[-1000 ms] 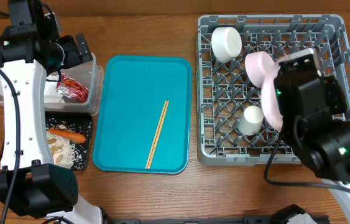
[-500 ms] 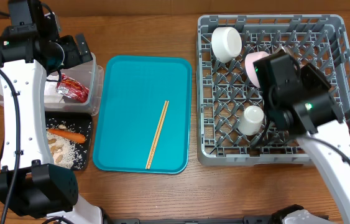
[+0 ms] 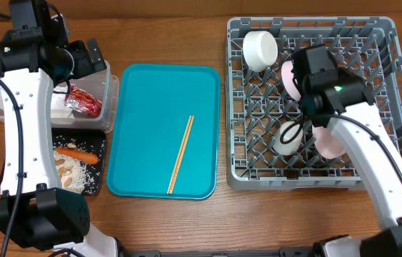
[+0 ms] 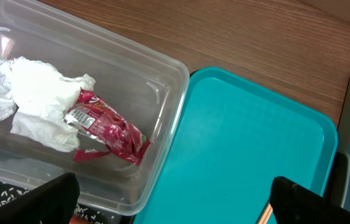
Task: Sort waste into correct bins and load items into the dishwasher
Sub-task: 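Lift the white plate with the right gripper and stand it upright in the rack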
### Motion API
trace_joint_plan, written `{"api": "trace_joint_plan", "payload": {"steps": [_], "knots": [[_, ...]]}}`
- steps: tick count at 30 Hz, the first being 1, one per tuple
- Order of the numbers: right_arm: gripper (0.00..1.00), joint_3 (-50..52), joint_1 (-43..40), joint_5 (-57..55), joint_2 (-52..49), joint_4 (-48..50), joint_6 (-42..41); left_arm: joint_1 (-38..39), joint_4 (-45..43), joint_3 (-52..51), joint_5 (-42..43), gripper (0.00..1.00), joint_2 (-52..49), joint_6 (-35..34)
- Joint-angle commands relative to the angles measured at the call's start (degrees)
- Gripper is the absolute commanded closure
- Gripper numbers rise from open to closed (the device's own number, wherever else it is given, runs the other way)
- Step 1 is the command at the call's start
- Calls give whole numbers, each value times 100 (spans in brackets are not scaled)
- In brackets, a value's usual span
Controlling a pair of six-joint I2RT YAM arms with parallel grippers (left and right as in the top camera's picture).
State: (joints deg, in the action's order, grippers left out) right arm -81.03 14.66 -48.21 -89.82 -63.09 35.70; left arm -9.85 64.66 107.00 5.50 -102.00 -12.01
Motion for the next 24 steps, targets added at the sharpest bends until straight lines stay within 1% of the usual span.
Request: {"api": "trace_joint_plan", "payload": {"steps": [1,4,5,8,10,11,12,13,14,15,19,22,24], "knots": [[96,-68,-26,-37,-44,262,37,13,-17,111,-42,0,122,-42],[96,-68,-26,-2,-42,411,33,13,-17,111,-39,0,122,-42],[93,-68,-15,184,-42,404,33,13,-17,111,-39,0,122,-39],[75,-68,-15,632,-42,382,31,13,-17,111,-42,0,122,-42],[68,-68,-15,918,-42,341,31,13,-17,111,-39,0,122,-39],[57,-68,-15,1008,-42,317,28,13,-17,111,-39,0,122,-42],[32,-68,-15,1080,-42,295,9,13,-17,111,-39,0,122,-42],[19,-68,-15,1130,-42,280,-15,13,-17,111,-39,0,122,-42],[14,-68,-15,1130,-42,280,-68,13,-17,111,-39,0,122,-42],[12,-68,-15,1128,-42,282,-120,13,-17,111,-39,0,122,-42],[11,-85,28,1126,-39,337,-223,13,-17,111,-39,0,122,-42],[7,-195,114,1123,-9,404,-566,13,-17,111,-42,0,122,-42],[3,-387,192,1128,4,402,-953,11,-17,111,-42,0,122,-42]]}}
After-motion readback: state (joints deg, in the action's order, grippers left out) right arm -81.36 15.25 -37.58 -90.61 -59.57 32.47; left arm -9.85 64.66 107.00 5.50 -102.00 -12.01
